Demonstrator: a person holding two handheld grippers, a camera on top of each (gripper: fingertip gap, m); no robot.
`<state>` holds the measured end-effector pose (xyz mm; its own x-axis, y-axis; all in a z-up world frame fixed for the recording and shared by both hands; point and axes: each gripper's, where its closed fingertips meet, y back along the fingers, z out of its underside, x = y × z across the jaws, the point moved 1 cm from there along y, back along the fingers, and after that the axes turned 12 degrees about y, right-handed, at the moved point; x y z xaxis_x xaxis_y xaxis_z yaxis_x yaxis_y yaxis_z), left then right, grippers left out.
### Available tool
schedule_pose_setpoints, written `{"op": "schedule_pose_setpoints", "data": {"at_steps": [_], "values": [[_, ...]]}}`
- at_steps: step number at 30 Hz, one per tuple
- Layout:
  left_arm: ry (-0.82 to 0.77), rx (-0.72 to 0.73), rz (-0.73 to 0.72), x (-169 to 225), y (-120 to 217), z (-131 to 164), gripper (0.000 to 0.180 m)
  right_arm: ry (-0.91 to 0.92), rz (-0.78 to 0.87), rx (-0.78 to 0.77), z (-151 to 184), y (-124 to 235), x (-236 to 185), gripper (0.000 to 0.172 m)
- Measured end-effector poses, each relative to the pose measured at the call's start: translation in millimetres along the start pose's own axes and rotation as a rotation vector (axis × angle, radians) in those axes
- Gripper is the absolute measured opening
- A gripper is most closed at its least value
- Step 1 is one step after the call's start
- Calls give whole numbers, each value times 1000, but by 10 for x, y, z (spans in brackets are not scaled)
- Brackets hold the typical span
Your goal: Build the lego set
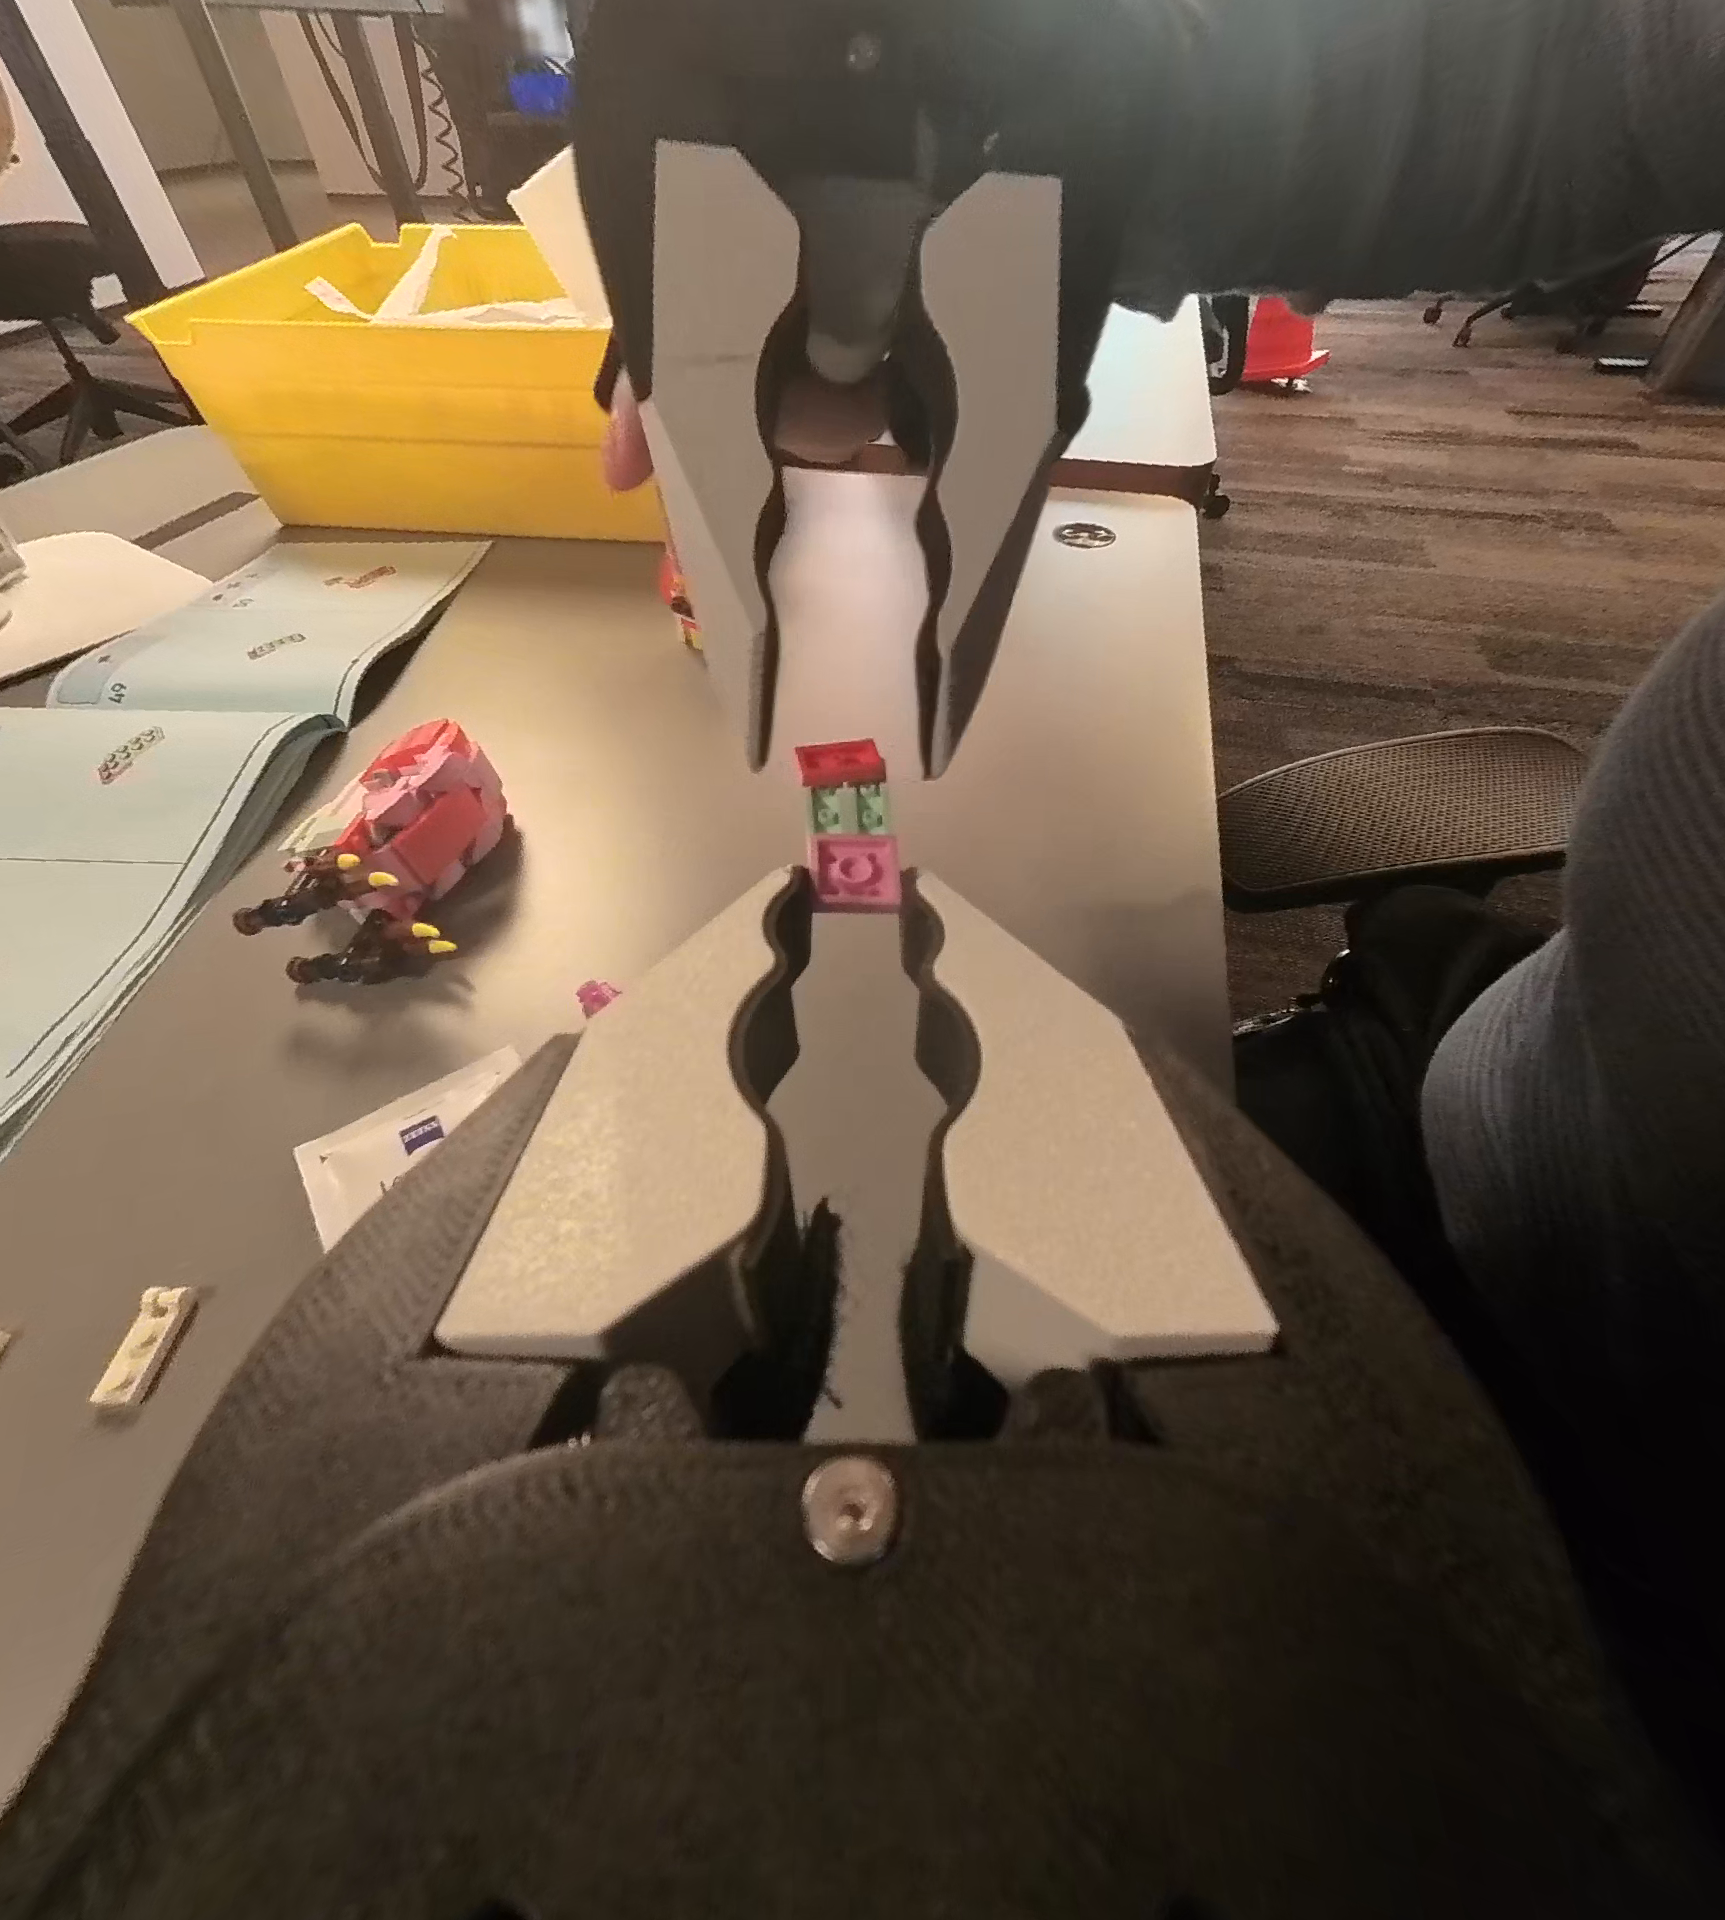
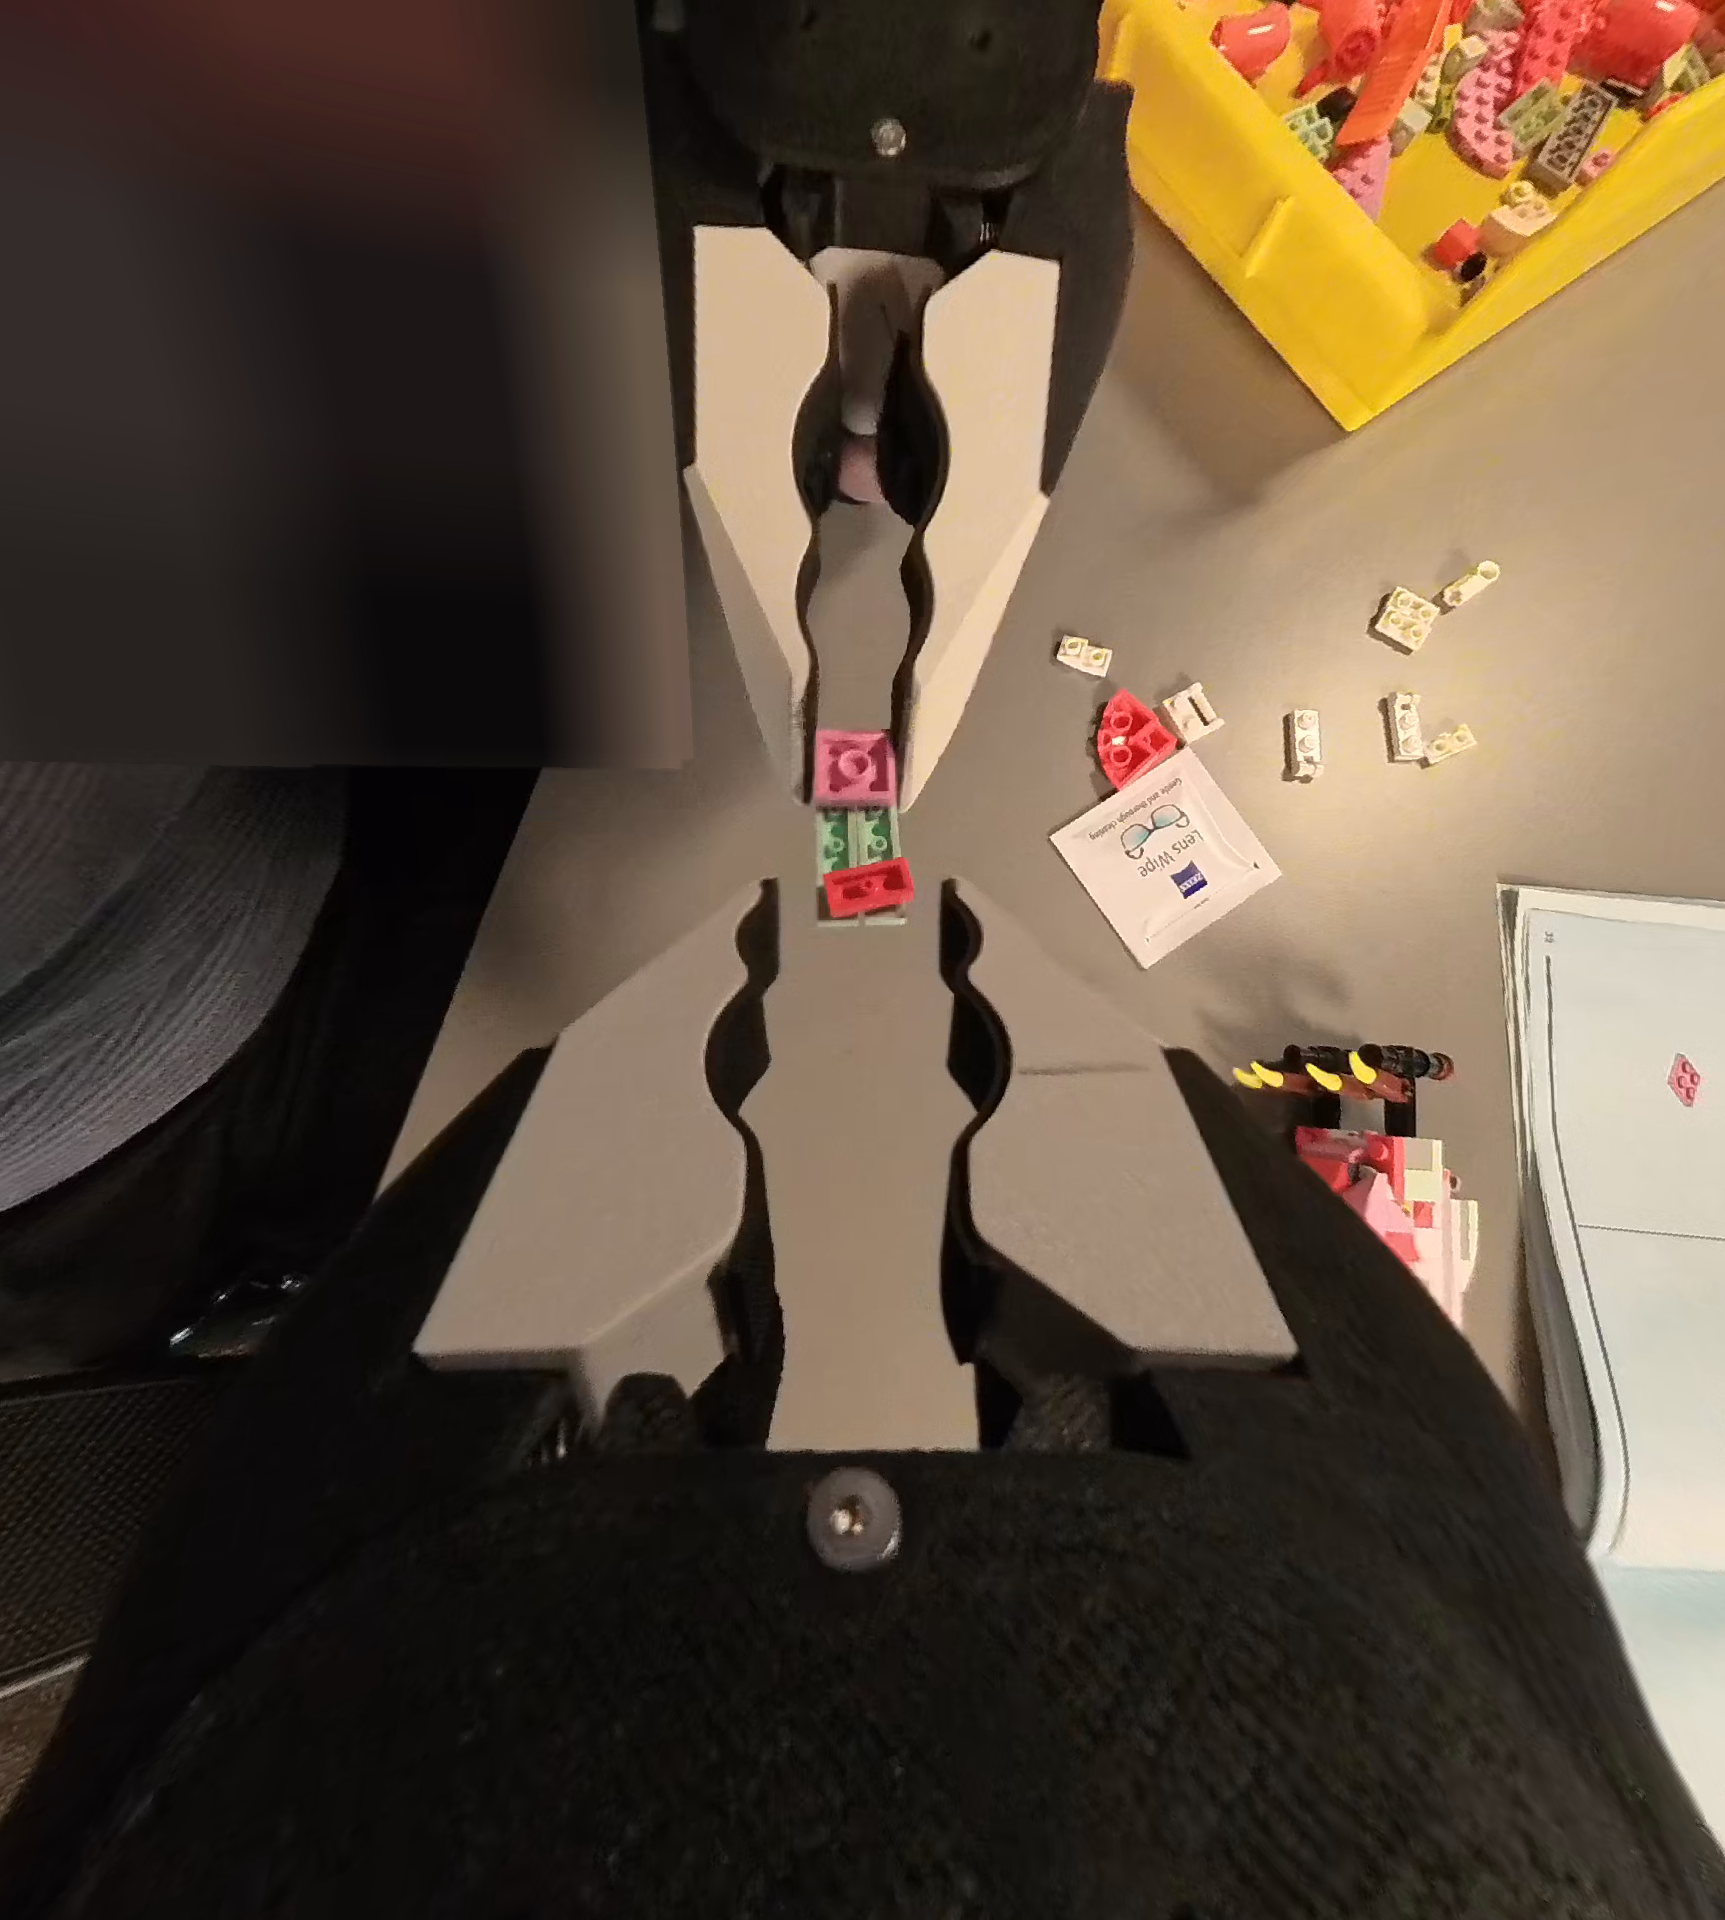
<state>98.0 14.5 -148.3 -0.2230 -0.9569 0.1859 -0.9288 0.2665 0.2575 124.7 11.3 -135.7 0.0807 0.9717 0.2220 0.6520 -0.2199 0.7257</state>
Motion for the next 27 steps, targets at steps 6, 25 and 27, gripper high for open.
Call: {"op": "schedule_pose_setpoints", "data": {"at_steps": [6,25,27], "values": [[6,16,19,24,7,-32,15,-25,2,27,17,-37,-31,25],[13,14,32,54,7,-41,15,-21,14,32,19,-31,-48,20],[13,14,35,59,11,-47,15,-16,18,30,21,-39,-52,28]]}}
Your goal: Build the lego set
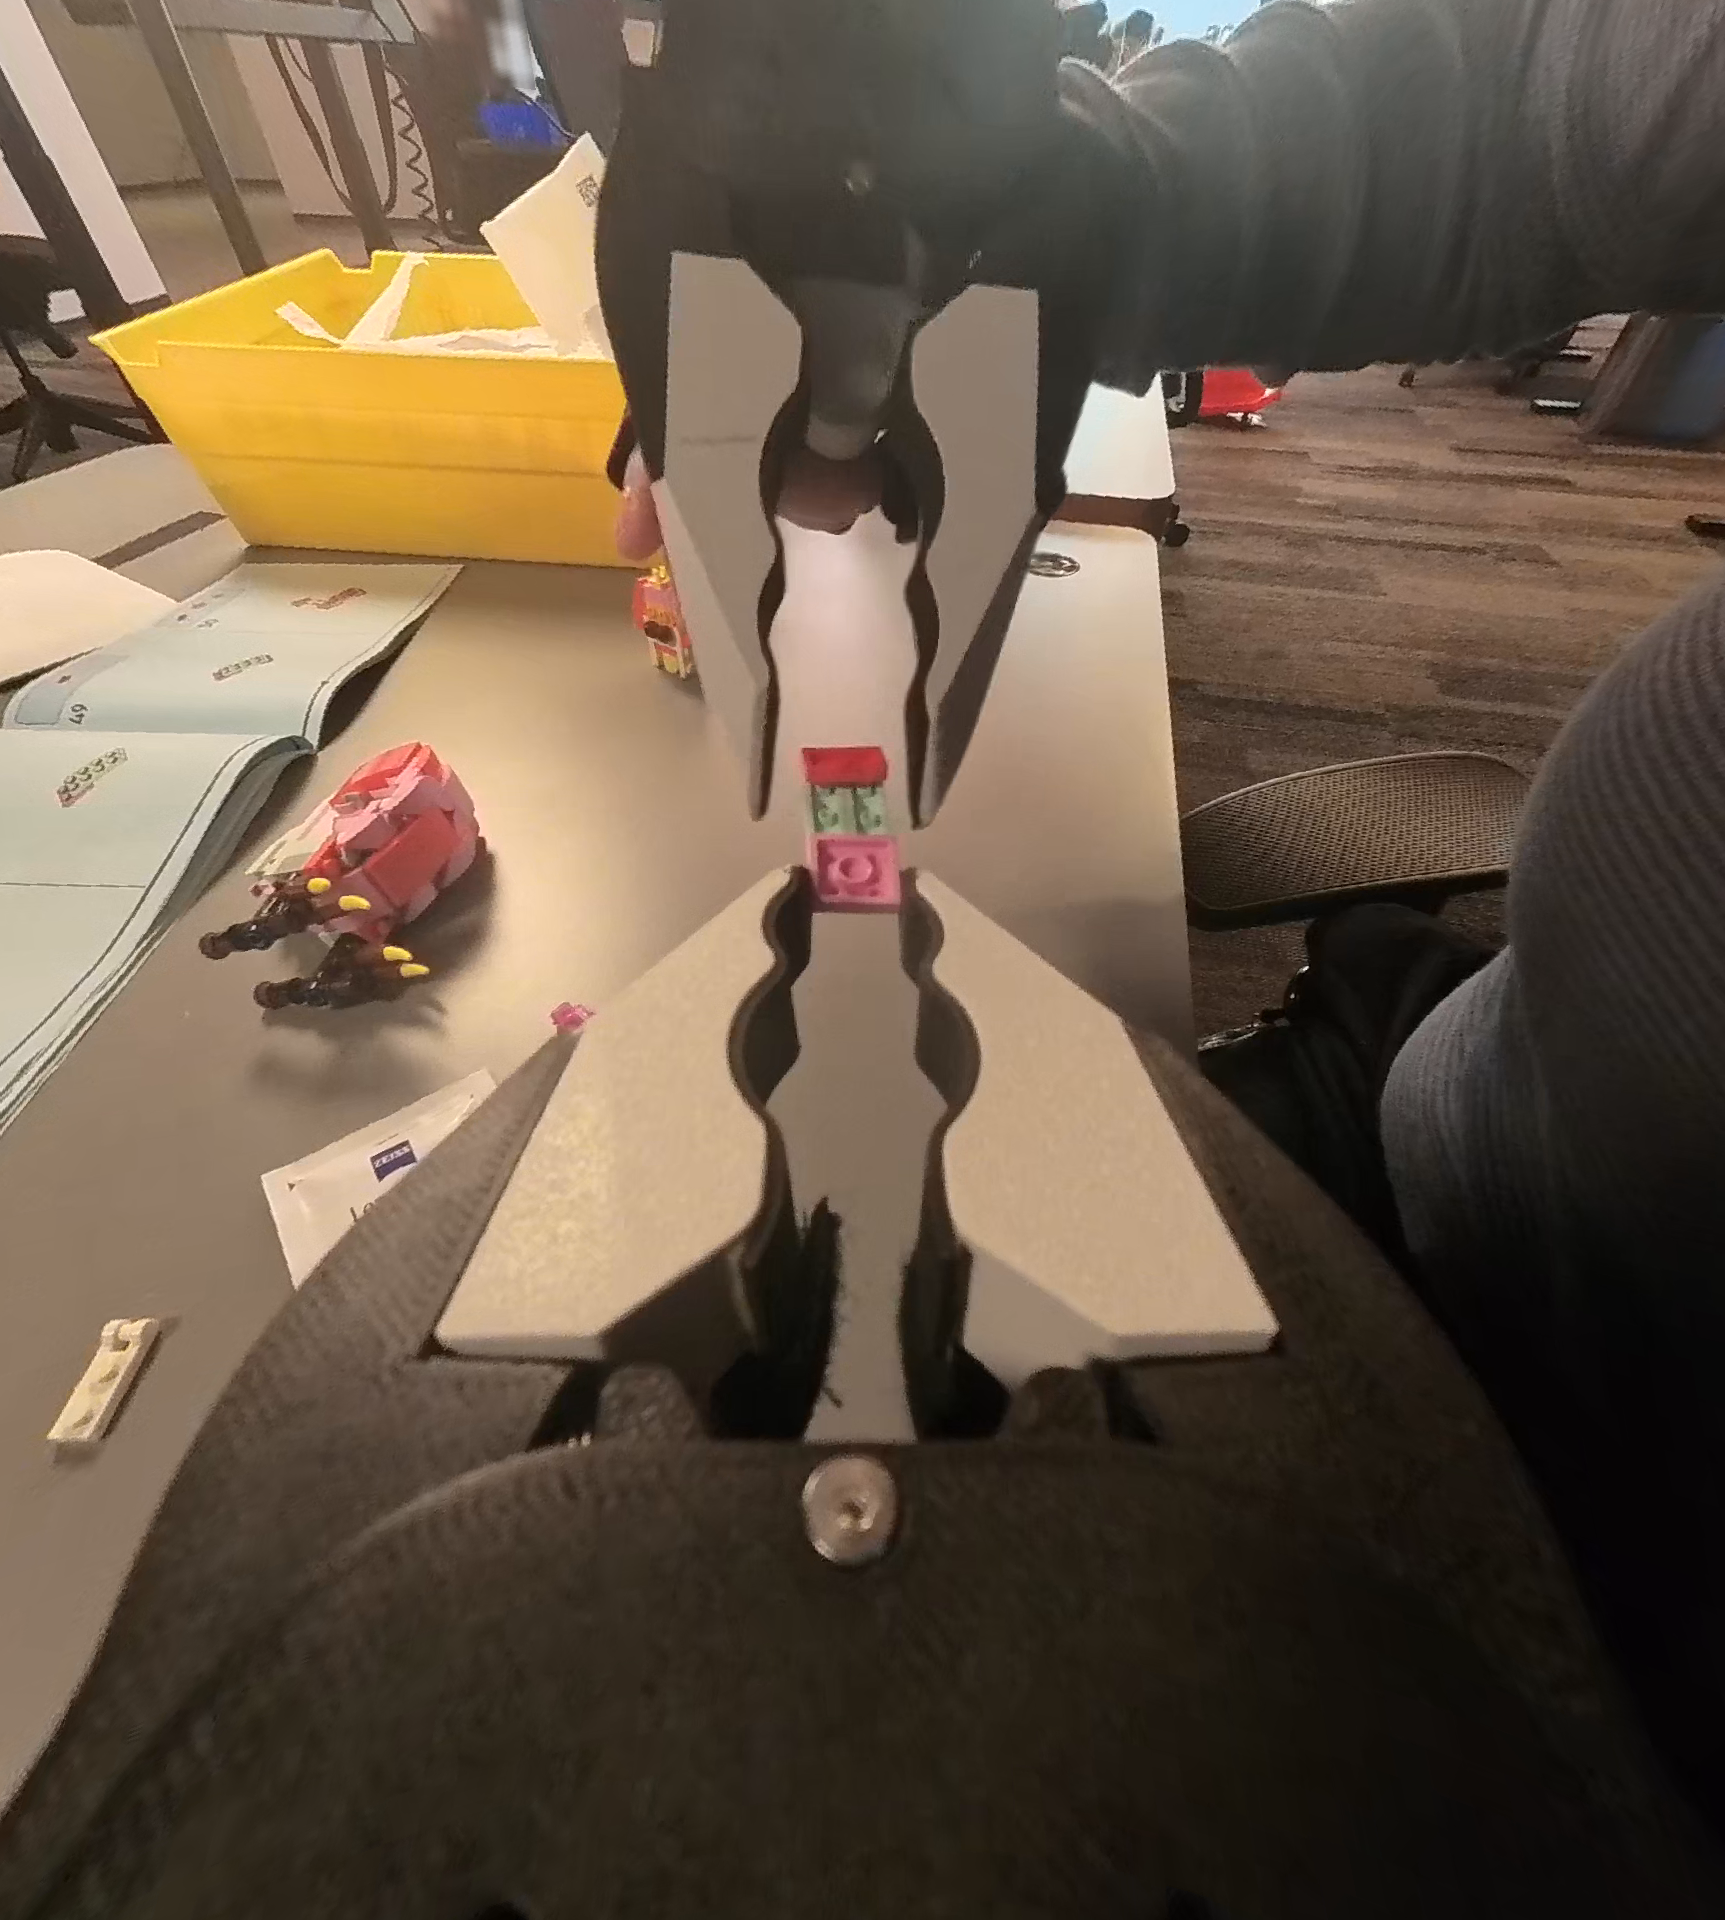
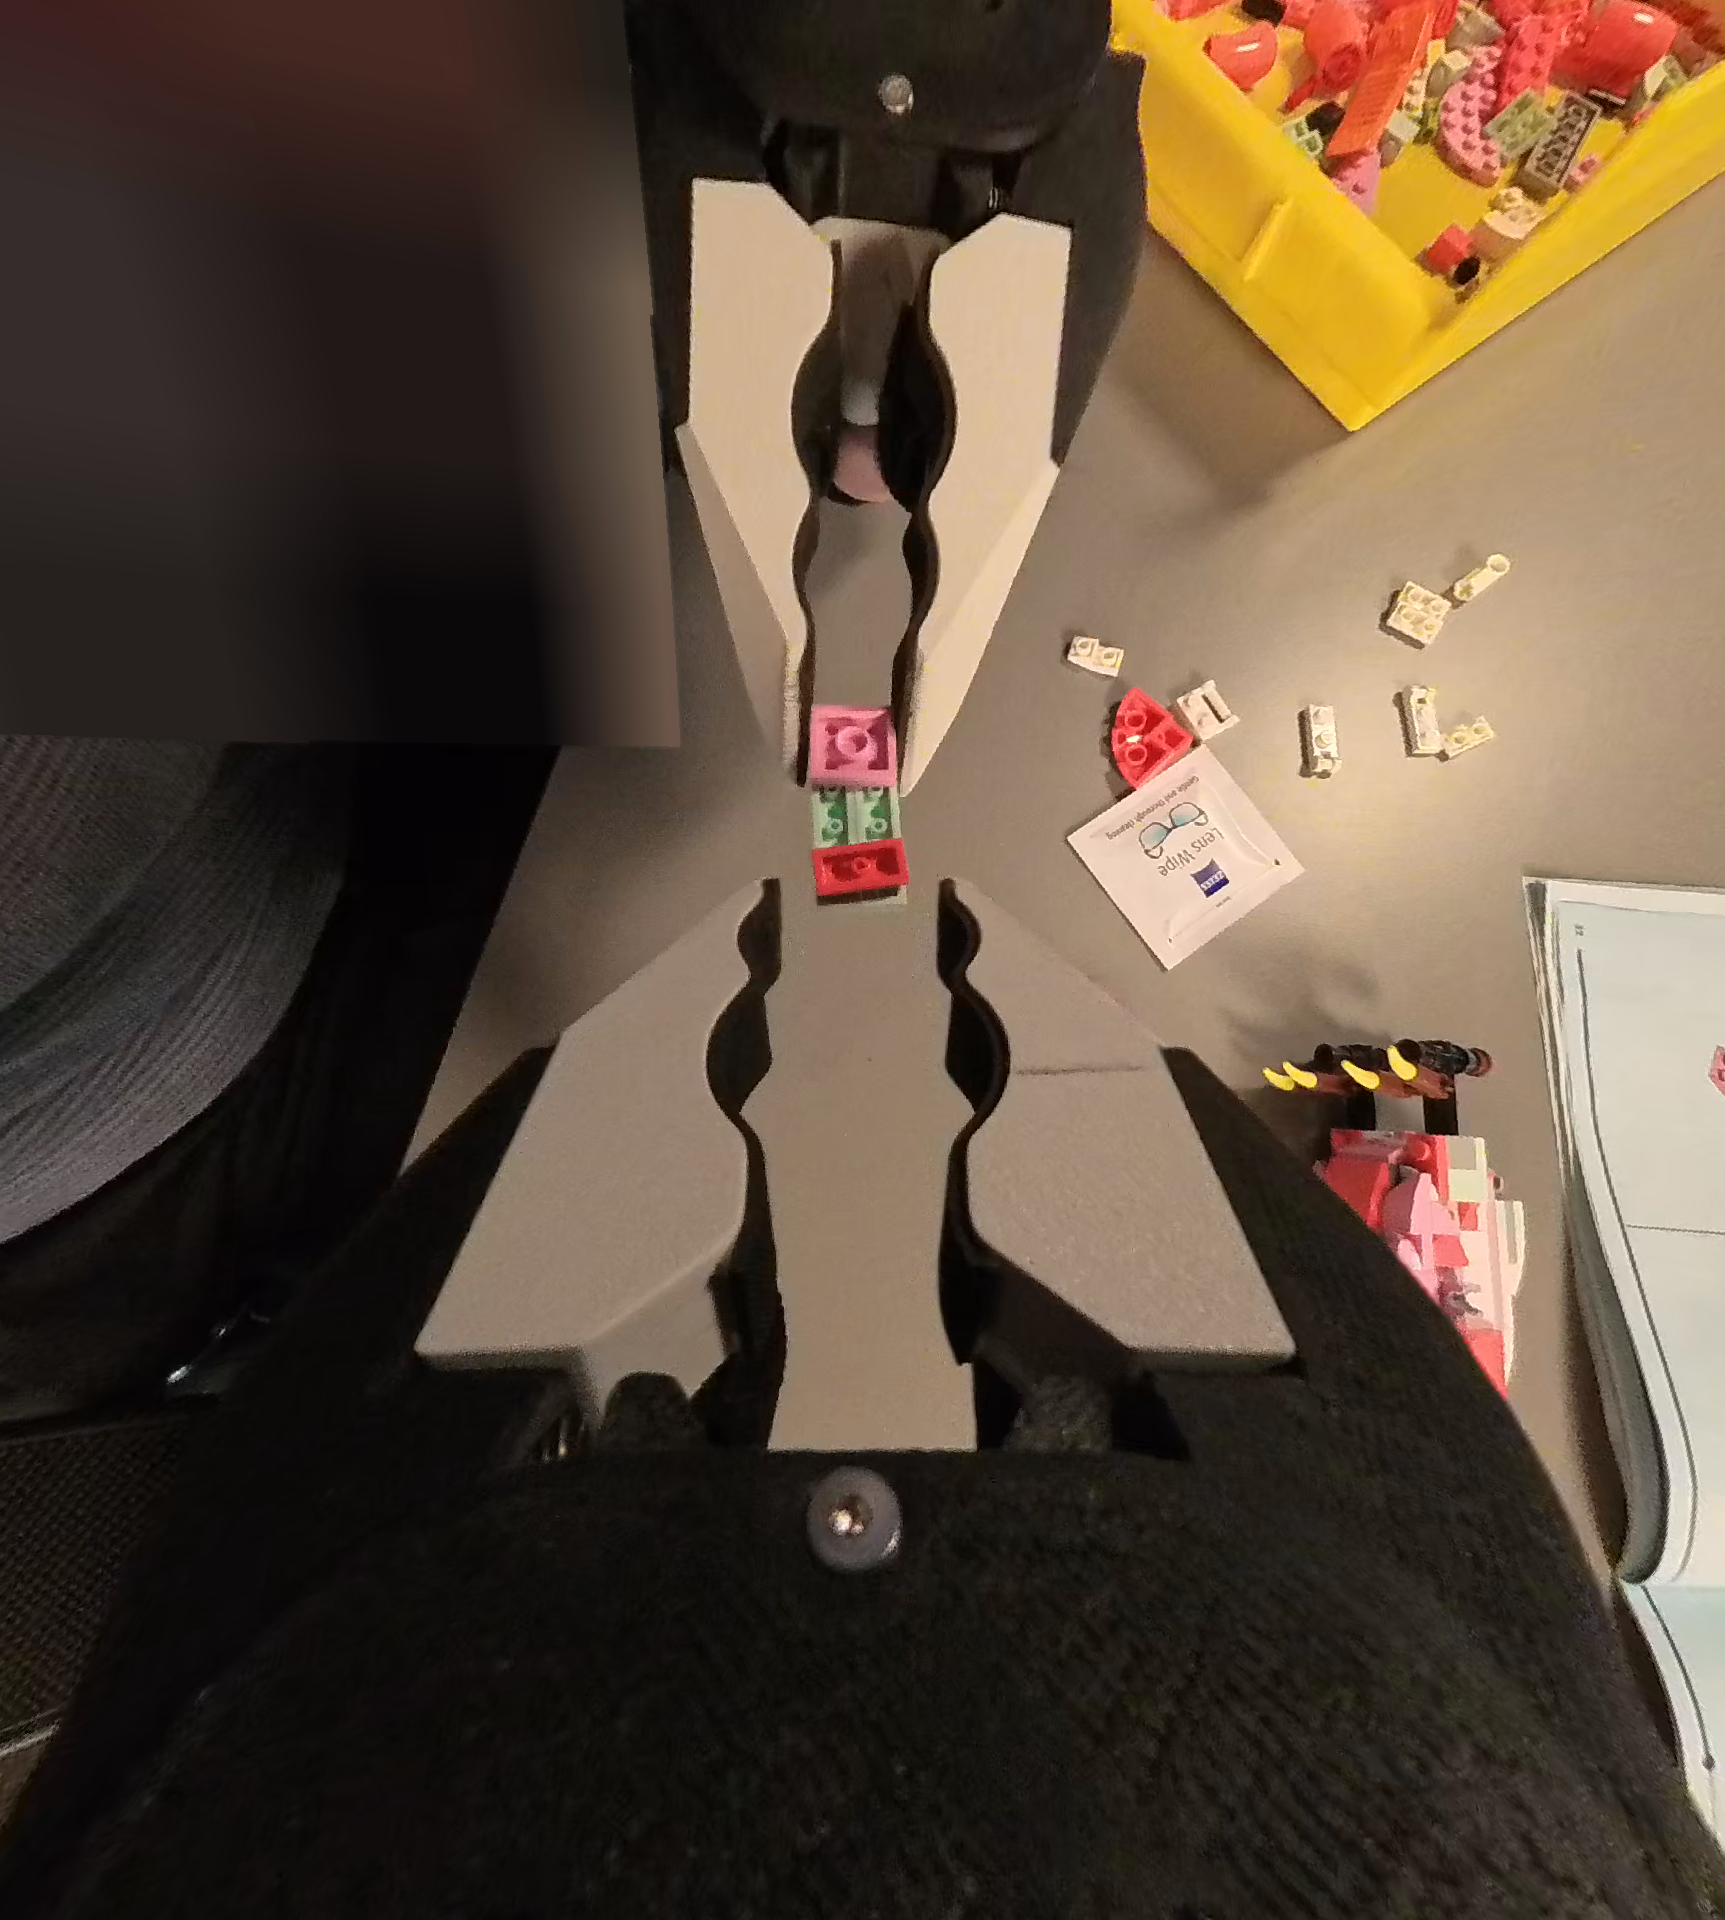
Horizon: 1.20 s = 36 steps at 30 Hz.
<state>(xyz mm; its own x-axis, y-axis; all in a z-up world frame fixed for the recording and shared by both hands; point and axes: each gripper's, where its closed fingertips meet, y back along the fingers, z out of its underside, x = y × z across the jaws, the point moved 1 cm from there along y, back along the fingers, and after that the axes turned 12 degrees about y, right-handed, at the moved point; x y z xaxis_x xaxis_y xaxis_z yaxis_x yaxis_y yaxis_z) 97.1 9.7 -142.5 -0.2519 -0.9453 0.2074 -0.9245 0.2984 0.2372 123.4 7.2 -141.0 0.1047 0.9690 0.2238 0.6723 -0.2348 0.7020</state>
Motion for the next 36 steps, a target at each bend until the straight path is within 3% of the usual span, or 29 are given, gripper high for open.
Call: {"op": "schedule_pose_setpoints", "data": {"at_steps": [17,24,28,32,36], "values": [[-1,-7,2,8,-8,13,15,9,9,42,-88,56,6,14],[3,-3,-3,-2,-5,14,15,5,16,12,-74,44,11,17],[22,2,-15,-34,3,6,15,11,34,0,-70,37,20,27],[70,22,-65,-137,12,-21,15,83,183,-44,-66,53,130,44],[137,50,-91,-230,34,-59,15,397,525,-270,14,57,297,47]]}}
